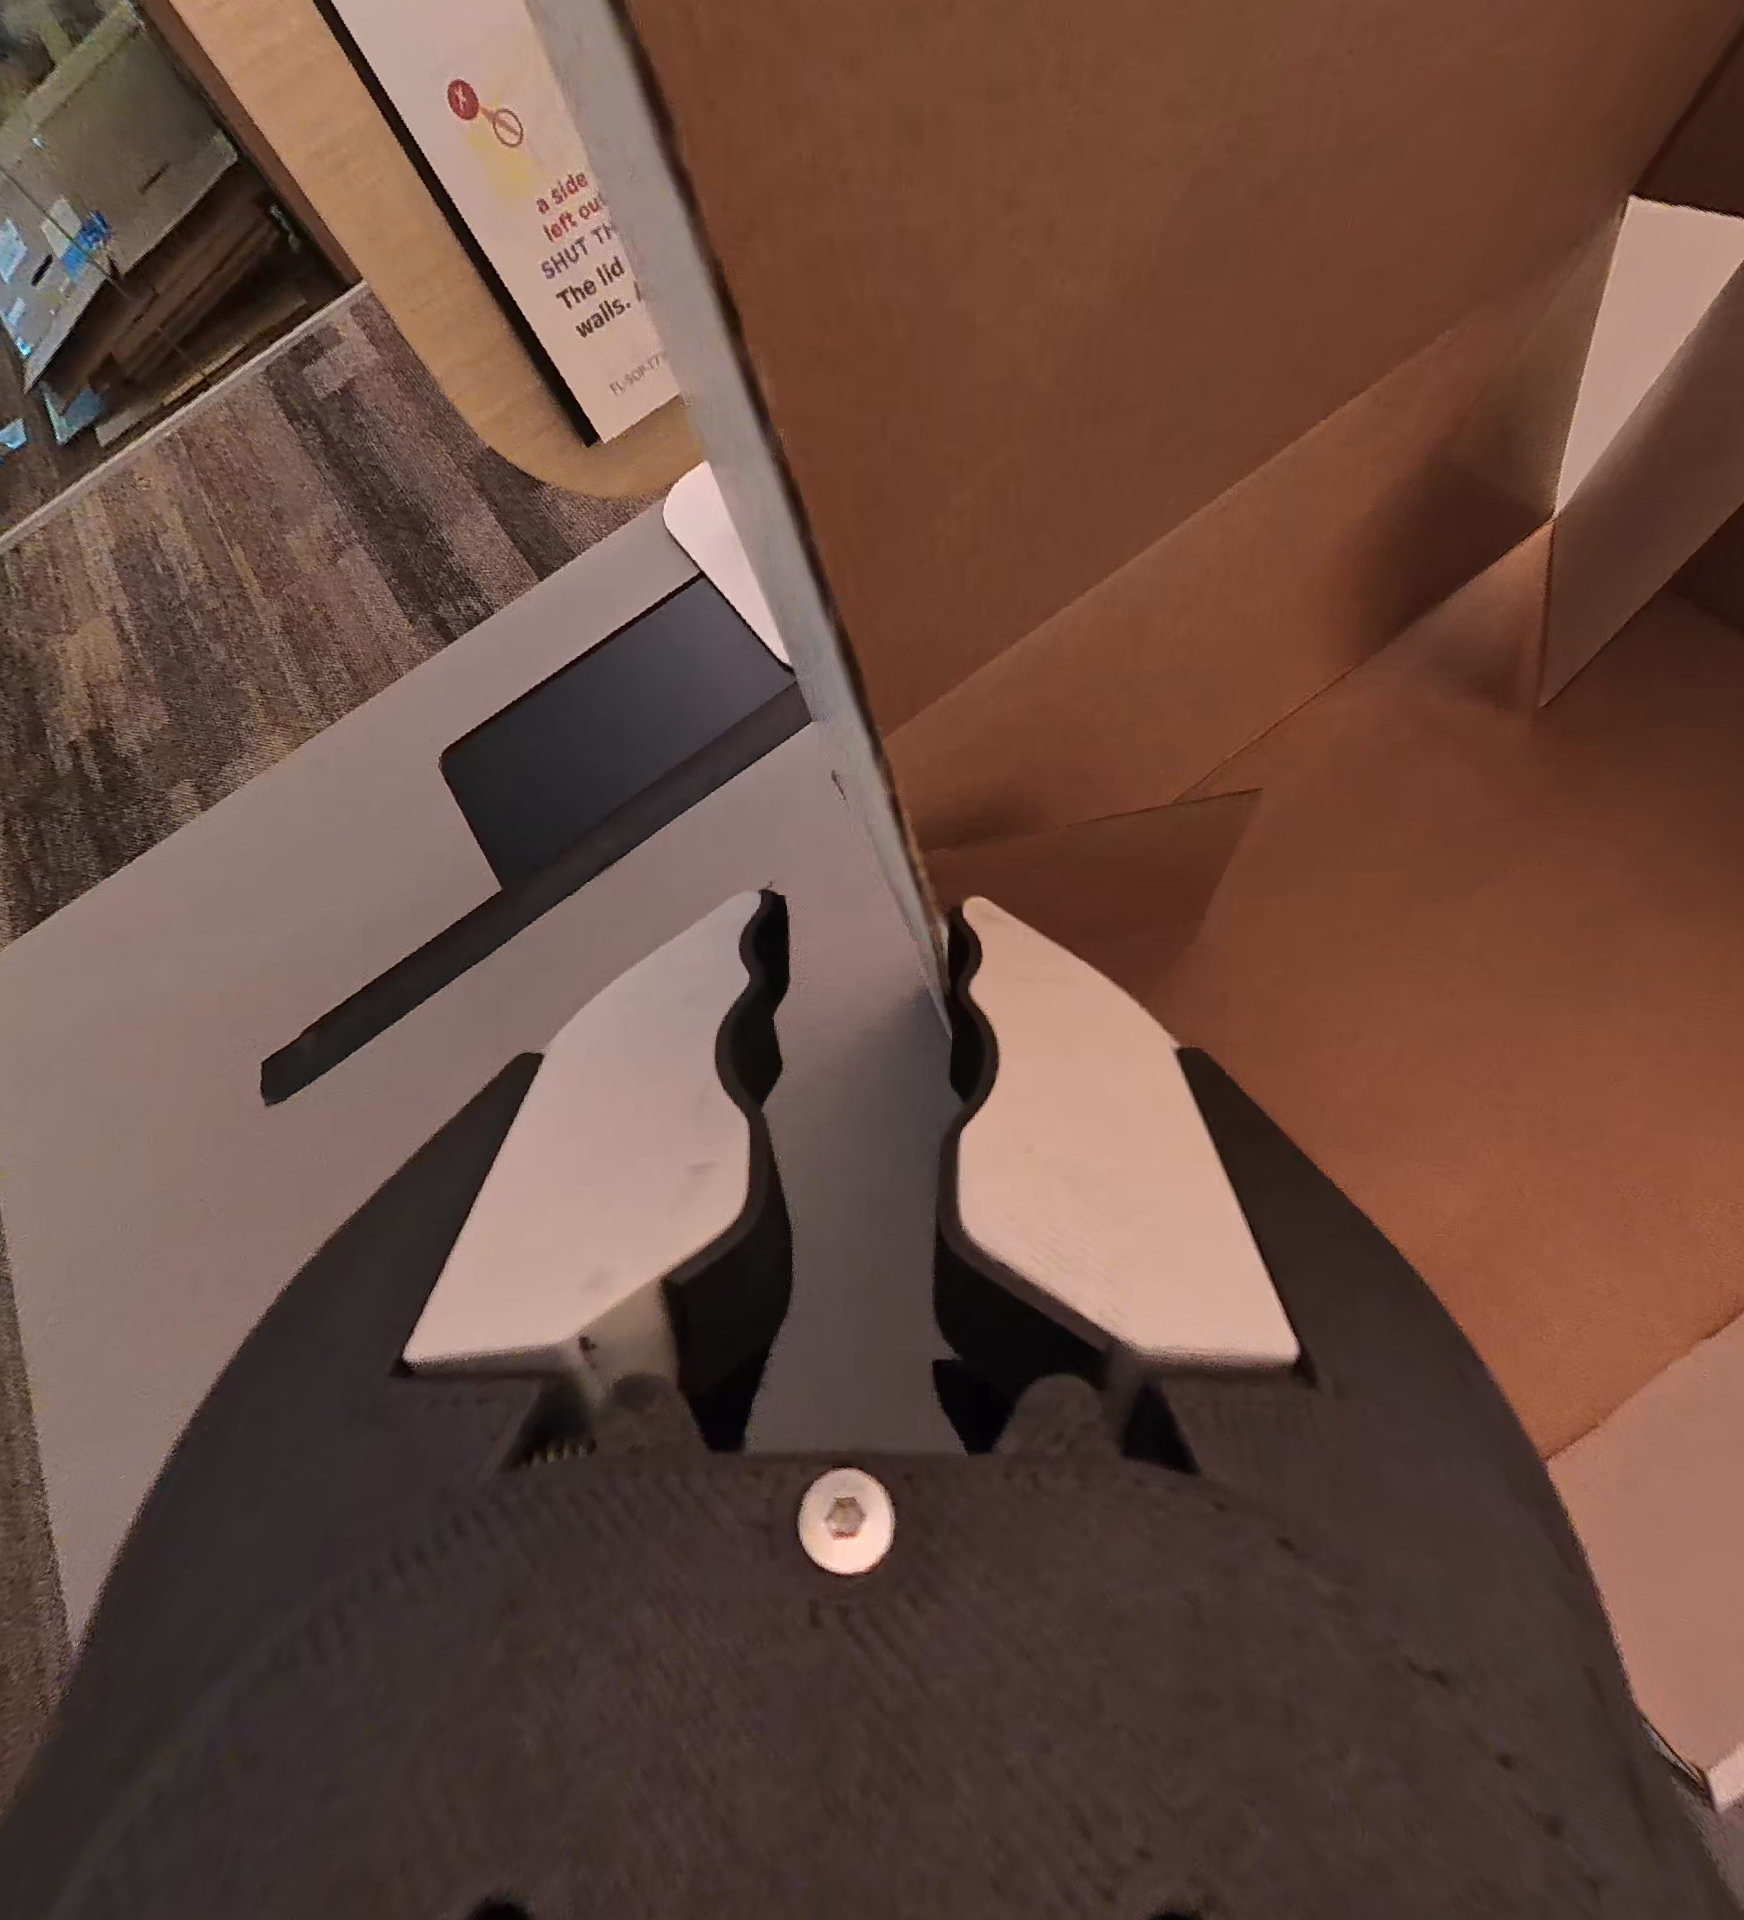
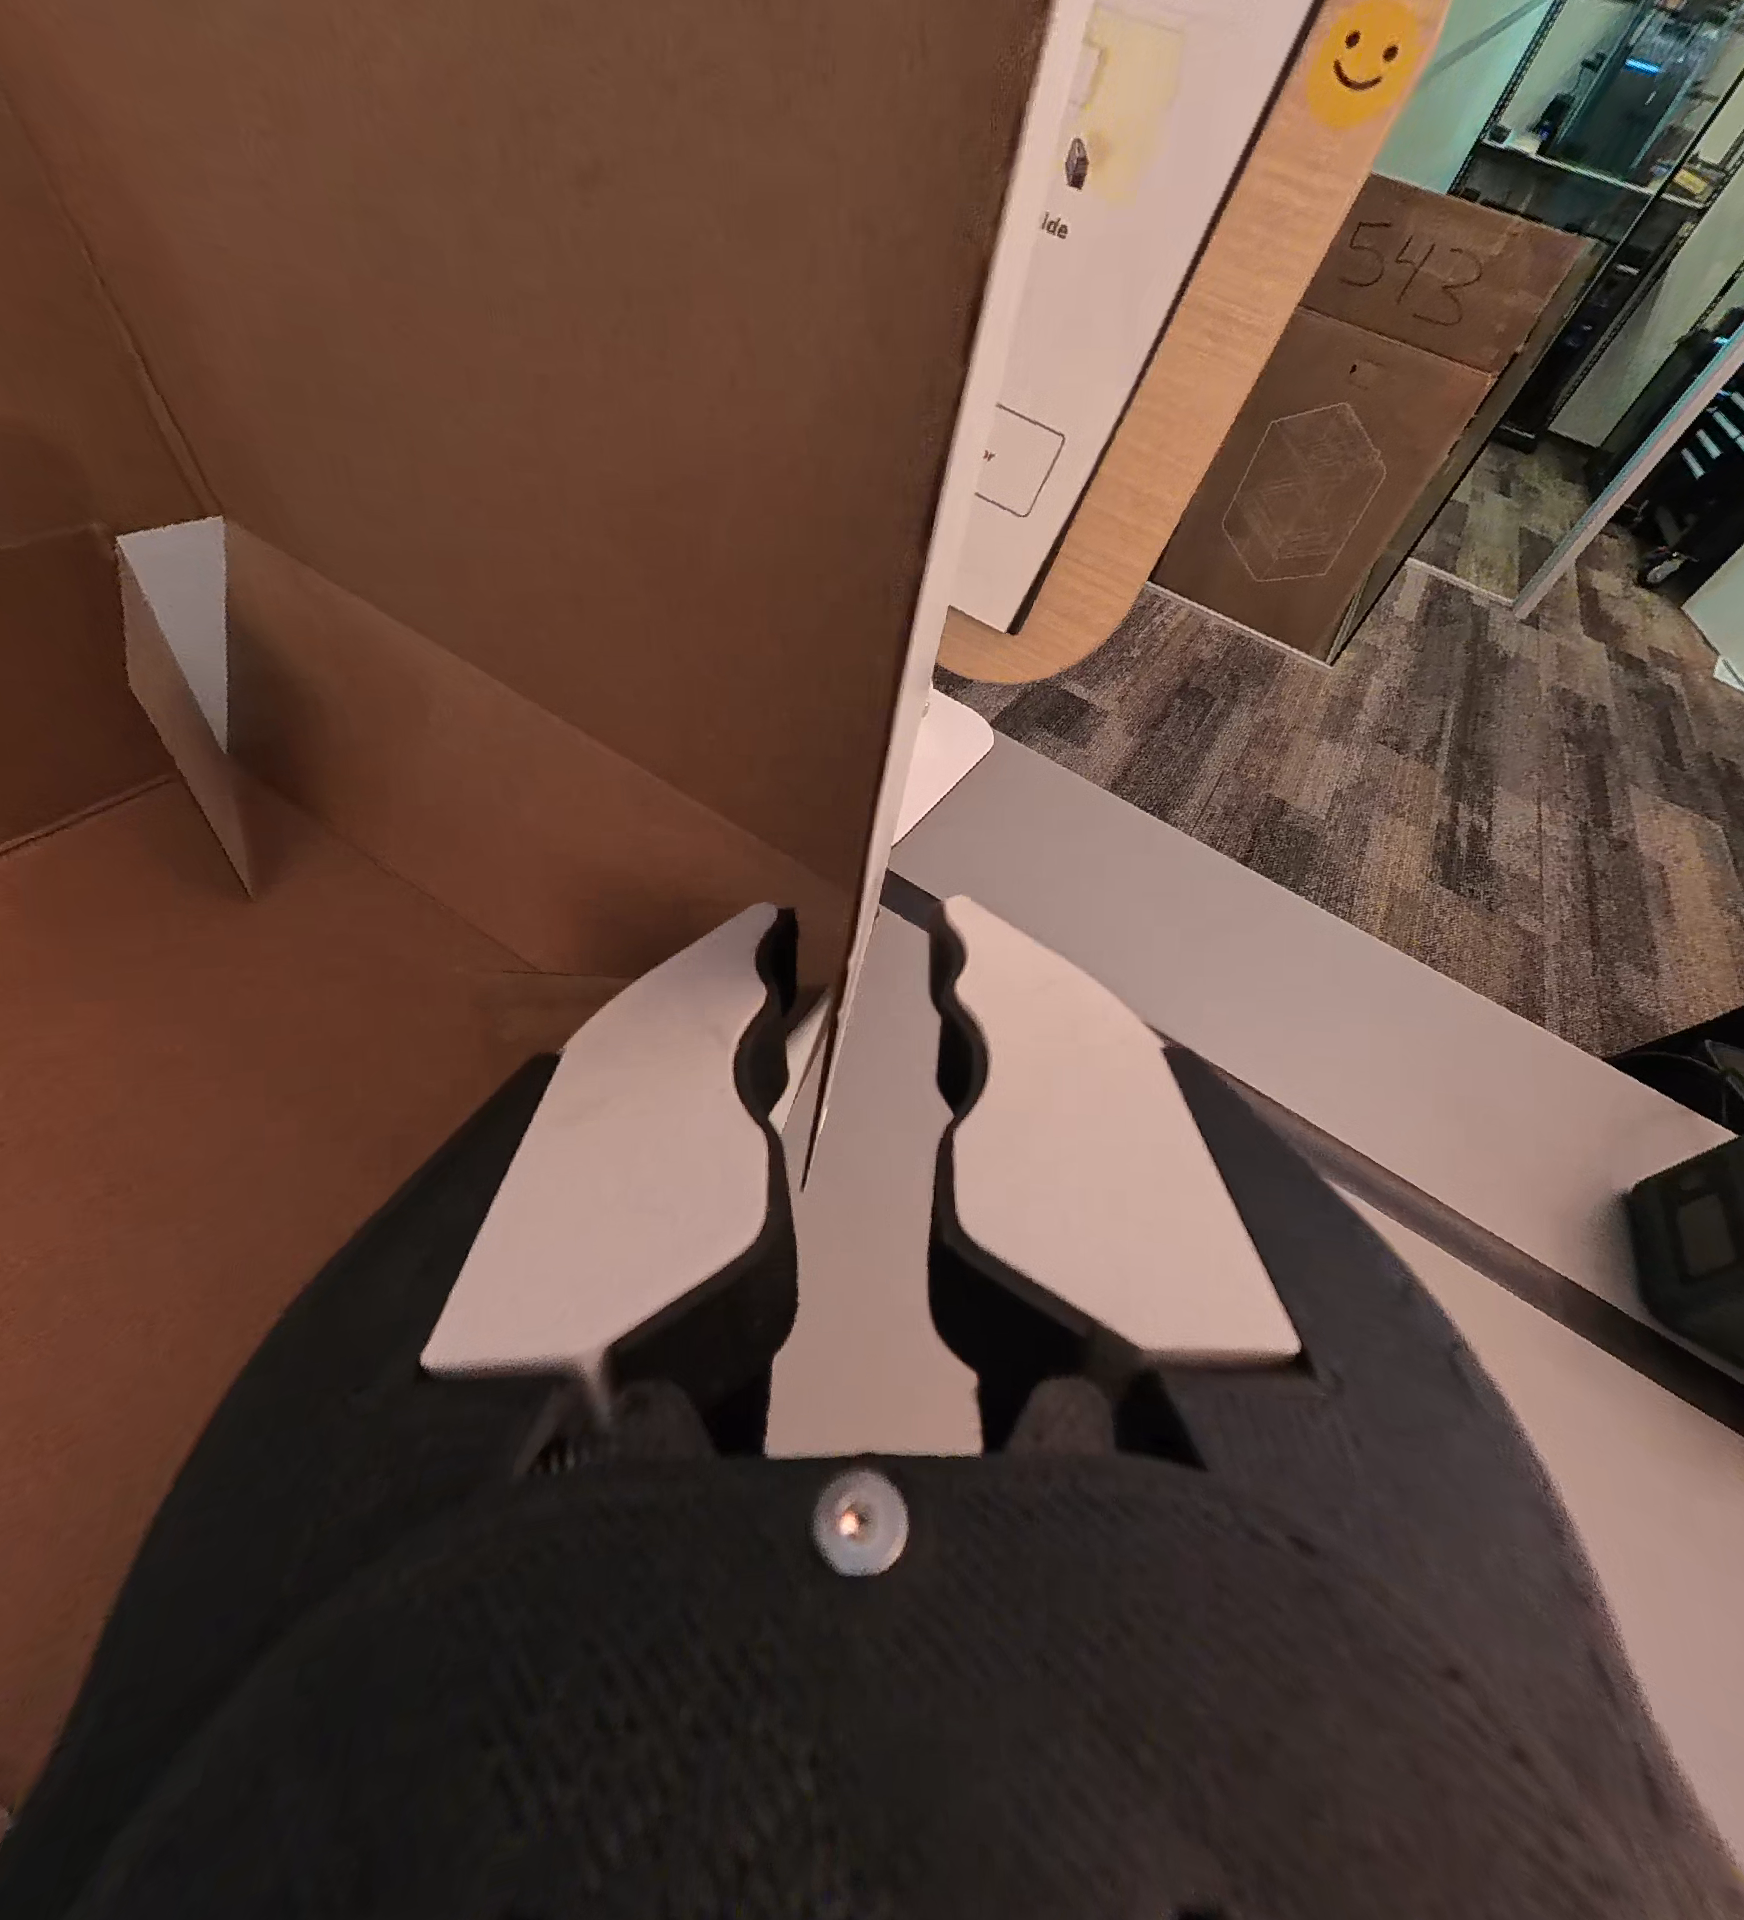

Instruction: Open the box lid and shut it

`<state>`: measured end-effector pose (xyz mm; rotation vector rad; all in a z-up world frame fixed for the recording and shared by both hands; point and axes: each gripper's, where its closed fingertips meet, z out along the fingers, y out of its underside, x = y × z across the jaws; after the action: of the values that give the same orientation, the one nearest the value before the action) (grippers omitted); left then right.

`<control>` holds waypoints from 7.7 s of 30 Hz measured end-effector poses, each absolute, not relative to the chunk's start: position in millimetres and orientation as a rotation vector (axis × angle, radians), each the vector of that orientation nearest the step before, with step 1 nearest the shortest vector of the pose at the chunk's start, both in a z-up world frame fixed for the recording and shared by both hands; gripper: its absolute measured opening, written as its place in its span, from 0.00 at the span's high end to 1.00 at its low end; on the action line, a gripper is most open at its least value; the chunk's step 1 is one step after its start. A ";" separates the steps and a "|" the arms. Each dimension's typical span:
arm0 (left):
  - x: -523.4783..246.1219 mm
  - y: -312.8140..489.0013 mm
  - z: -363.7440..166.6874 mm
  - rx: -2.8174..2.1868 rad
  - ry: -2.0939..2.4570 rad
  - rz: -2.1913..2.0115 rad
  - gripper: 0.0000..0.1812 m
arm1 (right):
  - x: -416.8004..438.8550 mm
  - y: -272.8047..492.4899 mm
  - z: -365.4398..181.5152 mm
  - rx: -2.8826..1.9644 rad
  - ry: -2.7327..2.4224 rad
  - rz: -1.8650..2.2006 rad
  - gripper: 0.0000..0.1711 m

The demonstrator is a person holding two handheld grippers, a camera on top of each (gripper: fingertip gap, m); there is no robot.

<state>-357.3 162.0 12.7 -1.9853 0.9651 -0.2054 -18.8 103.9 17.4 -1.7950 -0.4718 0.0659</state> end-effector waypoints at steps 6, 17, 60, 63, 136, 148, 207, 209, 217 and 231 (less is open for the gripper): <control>-360.5 153.7 15.1 -1.994 0.997 -0.229 0.77 | -19.1 102.5 20.9 -1.787 -0.483 0.044 0.82; -372.6 135.7 12.9 -2.035 1.092 -0.178 0.74 | -20.0 100.8 23.9 -1.780 -0.492 0.037 0.82; -335.3 126.0 3.1 -1.931 1.219 -0.535 0.92 | -25.1 92.2 40.4 -1.709 -0.562 0.009 0.81; -336.8 122.6 8.4 -1.926 1.199 -0.608 0.91 | -23.9 88.6 40.0 -1.730 -0.596 0.018 0.79; -343.1 142.0 17.3 -2.051 0.948 -0.552 0.94 | 4.9 71.9 27.2 -2.055 -0.395 0.445 0.92; -343.5 155.2 9.7 -2.048 0.891 -0.605 0.92 | 3.2 72.9 22.2 -2.062 -0.427 0.418 0.91; -315.4 198.7 -1.4 -1.951 0.726 -0.023 0.50 | 1.4 169.1 -2.6 -1.803 -0.233 0.317 0.65; -316.5 200.0 -0.3 -1.921 0.760 0.083 0.50 | 0.7 170.7 -4.1 -1.809 -0.241 0.308 0.66; -319.1 202.5 5.9 -1.780 0.880 0.471 0.51 | -3.8 172.5 -10.0 -1.822 -0.268 0.298 0.70; -320.7 204.7 3.5 -1.775 0.890 0.507 0.52 | -12.2 174.9 -17.8 -1.839 -0.331 0.283 0.82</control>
<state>-320.7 204.7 3.5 -1.7748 0.8898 0.5068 -12.2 174.9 -17.8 -1.8388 -0.3313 0.2829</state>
